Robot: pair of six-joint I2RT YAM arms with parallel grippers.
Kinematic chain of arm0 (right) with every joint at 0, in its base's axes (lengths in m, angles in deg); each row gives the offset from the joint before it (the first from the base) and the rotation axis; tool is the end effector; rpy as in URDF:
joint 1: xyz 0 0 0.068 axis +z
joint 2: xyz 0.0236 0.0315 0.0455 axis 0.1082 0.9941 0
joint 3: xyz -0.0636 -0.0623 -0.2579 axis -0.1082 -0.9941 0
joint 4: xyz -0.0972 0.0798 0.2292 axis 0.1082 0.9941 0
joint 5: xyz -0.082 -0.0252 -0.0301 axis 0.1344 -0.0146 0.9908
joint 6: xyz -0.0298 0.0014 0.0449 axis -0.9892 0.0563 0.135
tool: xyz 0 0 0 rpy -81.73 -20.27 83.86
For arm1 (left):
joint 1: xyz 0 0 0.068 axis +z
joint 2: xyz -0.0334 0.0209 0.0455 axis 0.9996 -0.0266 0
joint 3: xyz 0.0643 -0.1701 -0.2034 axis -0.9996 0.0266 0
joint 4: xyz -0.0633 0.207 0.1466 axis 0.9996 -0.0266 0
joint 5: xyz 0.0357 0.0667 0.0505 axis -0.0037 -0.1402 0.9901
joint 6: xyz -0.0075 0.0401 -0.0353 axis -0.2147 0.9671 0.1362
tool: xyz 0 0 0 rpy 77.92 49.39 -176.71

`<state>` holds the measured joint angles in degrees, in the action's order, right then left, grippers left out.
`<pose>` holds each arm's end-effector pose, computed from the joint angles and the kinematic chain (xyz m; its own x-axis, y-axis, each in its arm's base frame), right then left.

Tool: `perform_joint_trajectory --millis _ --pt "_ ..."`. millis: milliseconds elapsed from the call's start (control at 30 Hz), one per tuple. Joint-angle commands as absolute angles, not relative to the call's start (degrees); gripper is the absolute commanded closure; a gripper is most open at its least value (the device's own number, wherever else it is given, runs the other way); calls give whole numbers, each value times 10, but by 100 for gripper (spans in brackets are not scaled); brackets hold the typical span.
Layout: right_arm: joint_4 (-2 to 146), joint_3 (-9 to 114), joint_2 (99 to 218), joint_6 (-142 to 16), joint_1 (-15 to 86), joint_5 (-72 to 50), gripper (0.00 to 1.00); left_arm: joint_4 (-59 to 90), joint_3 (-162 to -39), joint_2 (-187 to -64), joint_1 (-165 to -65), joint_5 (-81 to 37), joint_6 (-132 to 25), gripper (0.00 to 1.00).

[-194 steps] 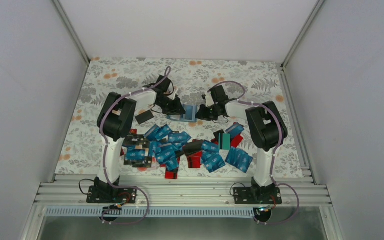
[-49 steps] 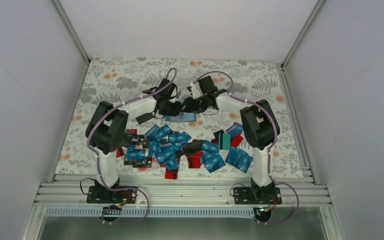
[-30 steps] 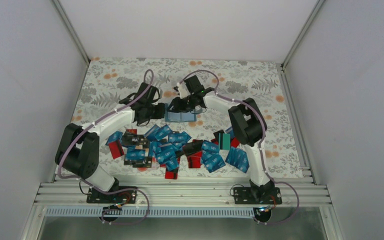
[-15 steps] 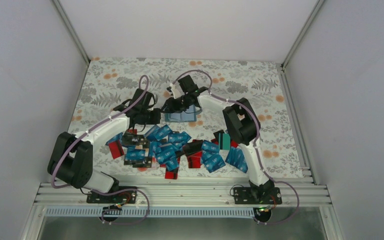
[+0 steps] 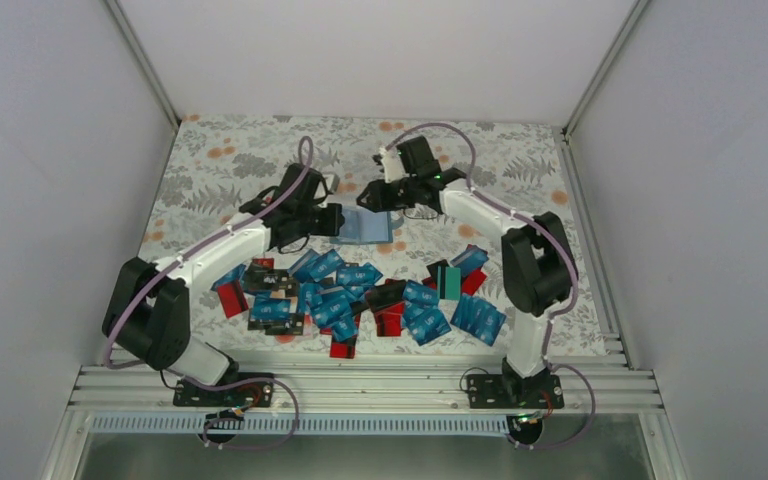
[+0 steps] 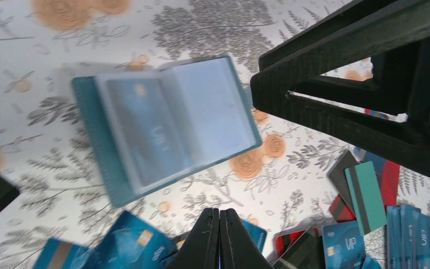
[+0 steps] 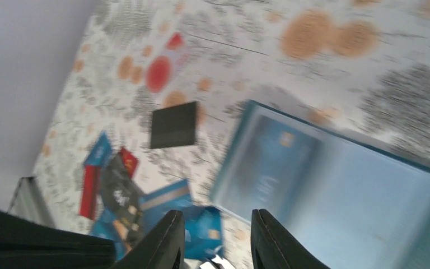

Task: Put the credit cards into the card holder

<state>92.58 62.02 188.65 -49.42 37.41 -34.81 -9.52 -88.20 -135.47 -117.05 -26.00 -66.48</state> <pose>0.3603 0.2401 0.2315 -0.8479 -0.1655 -0.5037 -0.4815 0.6381 0.6008 0.2740 -0.1577 0.2434 -0.8451 -0.0024 -0.5346 0.2615 0.8703 -0.4173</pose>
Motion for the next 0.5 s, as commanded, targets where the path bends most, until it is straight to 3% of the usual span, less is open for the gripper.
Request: perform_joint_trajectory --millis 0,333,467 --pt "926 556 1841 -486 357 -254 68 -86 -914 -1389 -1195 -262 -655 98" --pt "937 438 1768 -482 344 -178 66 -106 -1007 -1498 -1244 -244 -649 97" --pt "952 374 1702 -474 341 -150 61 -99 -1013 -1523 -1270 -263 -635 89"
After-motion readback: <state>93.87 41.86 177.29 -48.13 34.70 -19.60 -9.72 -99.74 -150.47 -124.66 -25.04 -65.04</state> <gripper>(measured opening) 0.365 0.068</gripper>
